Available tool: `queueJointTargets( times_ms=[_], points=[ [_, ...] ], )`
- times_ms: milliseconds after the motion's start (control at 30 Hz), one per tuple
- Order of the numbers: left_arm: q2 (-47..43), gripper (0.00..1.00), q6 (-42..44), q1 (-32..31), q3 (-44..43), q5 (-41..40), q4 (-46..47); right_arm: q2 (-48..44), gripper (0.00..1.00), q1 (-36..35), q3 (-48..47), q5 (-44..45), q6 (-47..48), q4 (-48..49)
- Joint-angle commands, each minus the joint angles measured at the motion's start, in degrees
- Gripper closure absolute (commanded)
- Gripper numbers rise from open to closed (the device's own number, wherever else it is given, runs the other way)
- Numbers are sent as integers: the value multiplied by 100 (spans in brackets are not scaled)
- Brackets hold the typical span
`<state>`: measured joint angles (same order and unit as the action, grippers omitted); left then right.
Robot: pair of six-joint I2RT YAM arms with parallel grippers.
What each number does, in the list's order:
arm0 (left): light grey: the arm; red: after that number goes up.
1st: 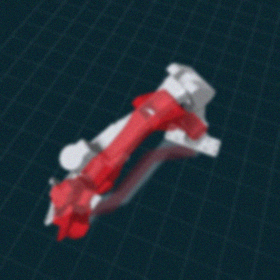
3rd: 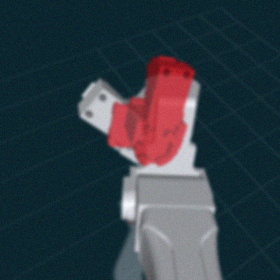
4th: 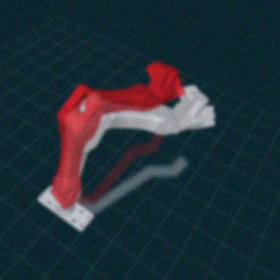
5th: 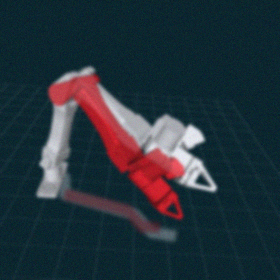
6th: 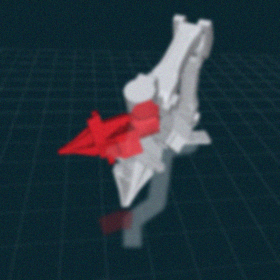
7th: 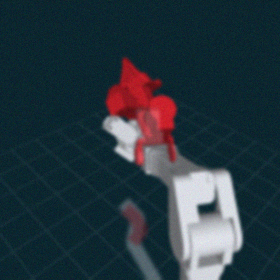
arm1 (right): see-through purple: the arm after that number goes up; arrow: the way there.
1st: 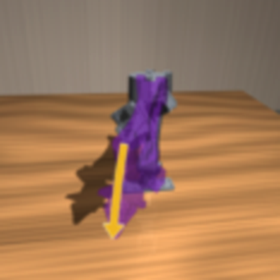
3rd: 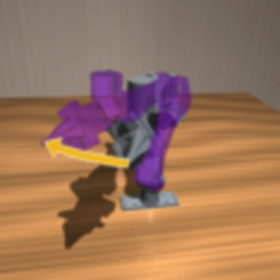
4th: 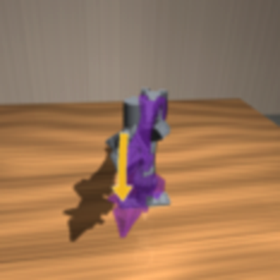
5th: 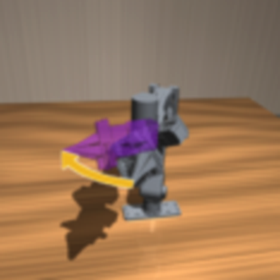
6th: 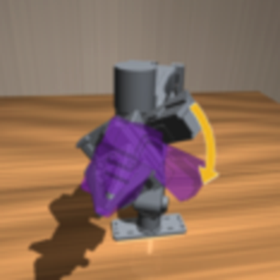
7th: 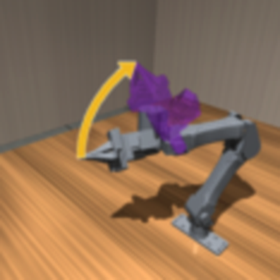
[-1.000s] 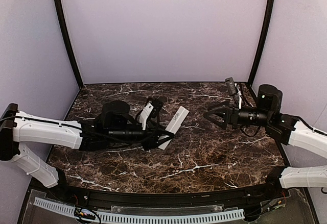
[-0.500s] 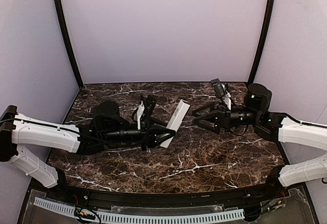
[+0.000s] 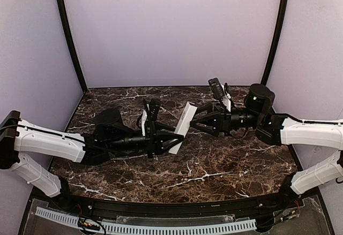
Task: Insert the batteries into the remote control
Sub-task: Pass from the left arm to the right, then place the remote control at the center of the board.
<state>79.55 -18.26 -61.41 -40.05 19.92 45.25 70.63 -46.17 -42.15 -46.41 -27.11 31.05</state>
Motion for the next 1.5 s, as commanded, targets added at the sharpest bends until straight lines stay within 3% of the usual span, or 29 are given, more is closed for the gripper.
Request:
queueJointTargets(
  times_ms=[0, 567, 600, 667, 700, 833, 900, 1100, 1300, 1467],
  points=[
    [-2, 88, -93, -29, 74, 121, 484, 160, 47, -98, -192, -164, -110, 535],
    [21, 89, -143, -30, 190, 44, 603, 449, 81, -173, -422, -561, -290, 697],
    [18, 87, -147, -29, 191, 15, 580, 447, 82, -173, -439, -569, -276, 655],
    [-18, 73, -175, -31, 197, -79, 487, 420, 84, -173, -471, -528, -199, 507],
    [-45, 60, -166, -30, 199, -130, 429, 391, 86, -173, -496, -474, -141, 369],
    [-397, 26, -58, -4, 266, -618, -231, 258, 89, -108, -749, 3, 312, -694],
    [-680, 17, -6, 61, 310, -825, -557, 228, 90, 17, -905, 276, 503, -1458],
    [-1480, 3, 66, 348, 379, -1438, -1596, 566, 91, 352, -1490, 1143, 1070, -3504],
    [-1997, 1, -562, 1016, 434, -2233, -2820, 1616, 92, 303, -2875, 2214, 1807, -5860],
    [-2335, 1, -841, 1429, 578, -2687, -3447, 2452, 92, 43, -3772, 3004, 2092, -6933]
  ],
)
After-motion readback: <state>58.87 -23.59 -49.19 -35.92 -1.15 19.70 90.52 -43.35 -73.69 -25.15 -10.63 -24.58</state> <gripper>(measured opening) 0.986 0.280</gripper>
